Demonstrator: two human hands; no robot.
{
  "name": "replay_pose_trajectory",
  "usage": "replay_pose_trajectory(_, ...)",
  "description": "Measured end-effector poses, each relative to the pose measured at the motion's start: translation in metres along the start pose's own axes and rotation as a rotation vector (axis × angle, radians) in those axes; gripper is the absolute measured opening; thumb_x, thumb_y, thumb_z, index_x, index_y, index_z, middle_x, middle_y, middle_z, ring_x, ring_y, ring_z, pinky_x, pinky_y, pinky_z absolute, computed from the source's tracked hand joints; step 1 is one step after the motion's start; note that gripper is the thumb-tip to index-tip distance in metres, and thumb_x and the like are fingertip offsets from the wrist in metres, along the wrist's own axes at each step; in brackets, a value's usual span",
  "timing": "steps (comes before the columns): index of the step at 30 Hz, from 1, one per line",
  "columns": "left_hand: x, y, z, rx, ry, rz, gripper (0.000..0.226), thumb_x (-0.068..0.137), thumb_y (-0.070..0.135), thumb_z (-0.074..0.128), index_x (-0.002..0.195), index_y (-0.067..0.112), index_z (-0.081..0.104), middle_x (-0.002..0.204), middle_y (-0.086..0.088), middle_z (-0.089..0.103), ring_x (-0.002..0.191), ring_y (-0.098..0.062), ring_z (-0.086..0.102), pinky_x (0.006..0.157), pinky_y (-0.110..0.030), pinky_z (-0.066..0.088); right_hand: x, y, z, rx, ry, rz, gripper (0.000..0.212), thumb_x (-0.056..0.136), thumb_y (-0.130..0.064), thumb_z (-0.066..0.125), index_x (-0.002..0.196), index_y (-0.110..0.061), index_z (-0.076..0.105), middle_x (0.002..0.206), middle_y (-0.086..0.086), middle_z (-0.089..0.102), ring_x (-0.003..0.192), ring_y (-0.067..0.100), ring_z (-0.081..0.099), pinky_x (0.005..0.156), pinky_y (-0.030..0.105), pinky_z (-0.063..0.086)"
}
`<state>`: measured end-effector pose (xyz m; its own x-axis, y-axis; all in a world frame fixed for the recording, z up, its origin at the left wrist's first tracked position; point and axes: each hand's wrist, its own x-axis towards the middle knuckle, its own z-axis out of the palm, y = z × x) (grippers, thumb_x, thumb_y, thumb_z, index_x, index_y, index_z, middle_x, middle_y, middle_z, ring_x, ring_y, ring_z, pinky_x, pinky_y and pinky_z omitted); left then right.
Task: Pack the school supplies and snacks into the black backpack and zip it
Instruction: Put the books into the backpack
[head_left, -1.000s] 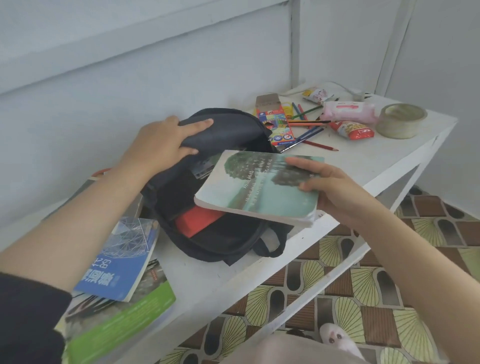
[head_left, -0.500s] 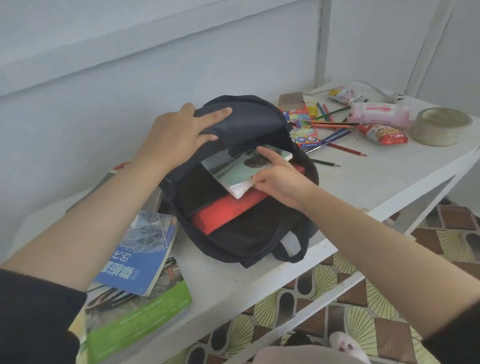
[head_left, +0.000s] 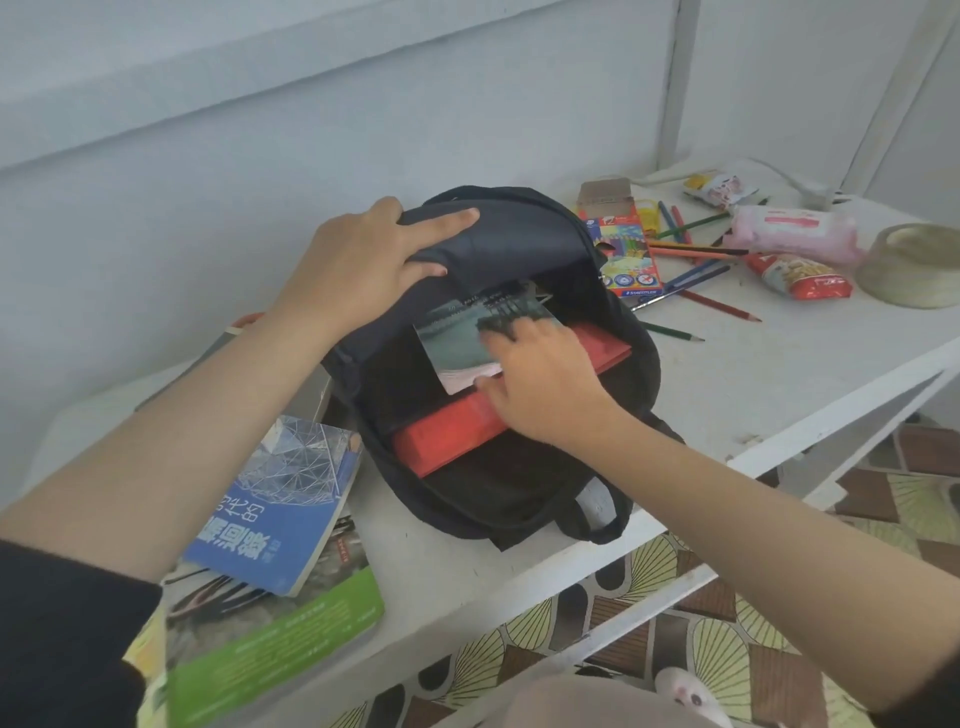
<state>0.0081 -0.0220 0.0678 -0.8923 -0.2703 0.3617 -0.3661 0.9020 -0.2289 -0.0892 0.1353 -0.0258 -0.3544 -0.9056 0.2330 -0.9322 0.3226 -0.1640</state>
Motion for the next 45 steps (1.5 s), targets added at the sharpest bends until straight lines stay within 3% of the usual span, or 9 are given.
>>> replay_pose_trajectory(3,0.001,-0.002,0.001,0.007,-0.001,0.001,0.052,0.091,0.040,0.052,0.140,0.043,0.032,0.079,-0.009,0.034,0.061,-0.026,0.038,0.057,-0.032,0.027,0.002,0.005,0.017,-0.007,-0.311,-0.128,0.057,0.099,-0.050,0.022,0.151,-0.033,0.007,0.159,0.006,0.002,0.146,0.024,0.004,0.115,0.052,-0.001)
replay_pose_trajectory(5,0.000,-0.002,0.002,0.007,0.005,0.009,0.053,0.091,0.040,0.052,0.140,0.042,0.033,0.078,-0.009,0.034,0.060,-0.027,0.038,0.056,-0.032,0.028,0.010,0.011,0.027,-0.012,-0.400,-0.111,0.056,0.098,-0.053,0.013,0.150,-0.037,-0.002,0.159,0.002,-0.008,0.146,0.021,-0.007,0.114,0.053,-0.008)
replay_pose_trajectory(26,-0.012,0.006,0.005,0.011,0.049,0.032,0.051,0.089,0.042,0.045,0.140,0.039,0.037,0.077,-0.007,0.033,0.054,-0.026,0.039,0.052,-0.029,0.027,0.075,0.024,0.039,-0.100,-0.406,-0.062,0.058,0.097,-0.057,0.013,0.149,-0.037,-0.003,0.159,0.004,-0.009,0.146,0.022,-0.009,0.112,0.054,-0.012)
replay_pose_trajectory(29,-0.017,0.008,0.013,-0.009,-0.018,-0.044,0.059,0.089,0.049,0.046,0.144,0.041,0.025,0.087,-0.008,0.045,0.068,-0.028,0.049,0.058,-0.029,0.033,0.060,0.014,0.029,-0.028,-0.424,-0.063,0.064,0.098,-0.053,0.020,0.152,-0.023,0.005,0.159,0.012,0.000,0.146,0.027,0.001,0.115,0.050,-0.002)
replay_pose_trajectory(31,-0.024,0.008,0.019,-0.074,-0.033,-0.116,0.067,0.085,0.056,0.050,0.145,0.040,0.023,0.099,-0.006,0.052,0.083,-0.024,0.053,0.066,-0.028,0.036,0.038,0.000,0.012,0.047,-0.452,-0.096,0.063,0.097,-0.050,0.027,0.149,-0.013,0.022,0.153,0.017,0.025,0.141,0.032,0.024,0.112,0.047,0.018)
replay_pose_trajectory(33,-0.037,0.009,0.020,-0.161,-0.020,-0.138,0.071,0.080,0.063,0.048,0.143,0.033,0.033,0.106,-0.004,0.055,0.095,-0.022,0.053,0.078,-0.029,0.038,0.007,-0.014,-0.009,0.087,-0.449,-0.216,0.050,0.097,-0.046,0.034,0.132,-0.013,0.045,0.129,0.012,0.054,0.119,0.031,0.050,0.091,0.039,0.039)
replay_pose_trajectory(35,-0.059,0.011,0.018,-0.230,0.048,-0.156,0.065,0.083,0.057,0.047,0.139,0.025,0.044,0.113,-0.005,0.057,0.103,-0.021,0.052,0.089,-0.027,0.035,-0.024,-0.030,-0.028,0.128,-0.390,-0.362,0.033,0.095,-0.043,0.040,0.104,-0.015,0.055,0.097,0.002,0.060,0.093,0.025,0.057,0.065,0.030,0.038)
replay_pose_trajectory(37,-0.089,0.013,0.015,-0.291,0.149,-0.257,0.052,0.089,0.044,0.048,0.136,0.021,0.047,0.118,-0.005,0.055,0.109,-0.017,0.048,0.092,-0.021,0.031,-0.044,-0.048,-0.044,0.164,-0.325,-0.487,0.031,0.094,-0.043,0.041,0.091,-0.015,0.056,0.082,-0.002,0.057,0.083,0.023,0.056,0.057,0.030,0.032)
replay_pose_trajectory(45,-0.252,0.022,0.022,-0.266,0.197,-1.041,0.042,0.090,0.020,0.059,0.131,0.015,0.051,0.122,-0.009,0.057,0.111,-0.025,0.050,0.085,-0.028,0.035,-0.019,-0.114,-0.037,0.327,-0.224,-0.660,0.025,0.094,-0.035,0.044,0.100,-0.015,0.059,0.094,0.002,0.064,0.090,0.022,0.057,0.074,0.033,0.046)
